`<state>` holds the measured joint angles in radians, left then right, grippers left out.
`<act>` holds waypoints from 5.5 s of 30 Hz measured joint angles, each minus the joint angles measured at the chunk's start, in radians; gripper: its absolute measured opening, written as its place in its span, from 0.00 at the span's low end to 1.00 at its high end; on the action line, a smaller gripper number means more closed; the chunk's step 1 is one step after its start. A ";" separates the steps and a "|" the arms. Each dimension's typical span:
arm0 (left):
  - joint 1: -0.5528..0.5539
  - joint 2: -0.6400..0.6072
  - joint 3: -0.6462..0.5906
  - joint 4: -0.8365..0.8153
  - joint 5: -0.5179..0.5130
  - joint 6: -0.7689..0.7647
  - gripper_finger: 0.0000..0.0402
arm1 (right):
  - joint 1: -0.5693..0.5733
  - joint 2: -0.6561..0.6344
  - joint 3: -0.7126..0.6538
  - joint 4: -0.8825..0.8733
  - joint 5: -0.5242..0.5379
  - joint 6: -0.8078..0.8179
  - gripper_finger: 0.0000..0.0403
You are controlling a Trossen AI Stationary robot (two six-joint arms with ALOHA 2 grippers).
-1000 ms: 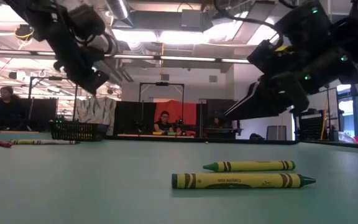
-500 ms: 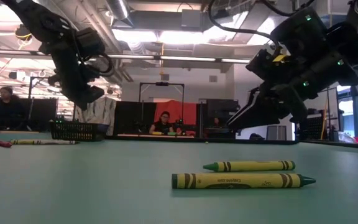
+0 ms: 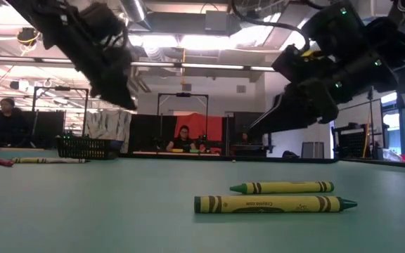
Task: Sort crayons
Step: Put the green crayon into the black bin
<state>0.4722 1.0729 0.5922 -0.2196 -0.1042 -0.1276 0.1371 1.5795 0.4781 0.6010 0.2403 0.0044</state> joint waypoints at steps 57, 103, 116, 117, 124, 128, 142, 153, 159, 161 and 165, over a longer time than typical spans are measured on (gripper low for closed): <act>-0.878 1.061 0.594 0.421 -0.185 -0.153 0.27 | 0.340 0.000 0.042 0.080 0.030 0.073 0.27; -0.878 0.363 0.327 -0.392 -0.602 -0.322 0.02 | 0.340 0.000 0.041 0.052 0.116 0.077 0.27; -0.626 -0.079 -0.037 -0.395 -0.735 -0.448 0.02 | 0.340 0.000 0.041 0.056 0.136 0.077 0.27; -0.593 -0.093 -0.050 -0.395 -0.735 -0.448 0.02 | 0.340 0.000 0.041 0.056 0.136 0.077 0.27; -0.351 -0.111 -0.079 -0.390 -0.744 -0.390 0.02 | 0.340 0.000 0.041 0.056 0.138 0.077 0.27; -0.232 -0.111 -0.079 -0.368 -0.744 -0.336 0.02 | 0.340 0.000 0.041 0.056 0.138 0.077 0.27; 0.128 -0.105 -0.079 -0.200 -0.521 -0.060 0.03 | 0.340 0.000 0.041 0.056 0.138 0.077 0.27; 0.307 -0.041 -0.079 -0.128 -0.459 -0.042 0.03 | 0.340 0.000 0.041 0.056 0.138 0.077 0.27; 0.353 -0.024 -0.079 -0.049 -0.460 -0.043 0.08 | 0.340 0.000 0.041 0.056 0.138 0.077 0.27; 0.359 -0.024 -0.079 -0.035 -0.458 -0.030 0.12 | 0.340 0.000 0.041 0.056 0.137 0.077 0.27; 0.359 -0.024 -0.079 -0.038 -0.430 -0.019 0.22 | 0.340 0.000 0.041 0.055 0.135 0.077 0.27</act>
<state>0.8310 1.0492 0.5133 -0.2576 -0.5337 -0.1464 0.4774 1.5799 0.5186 0.6559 0.3752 0.0811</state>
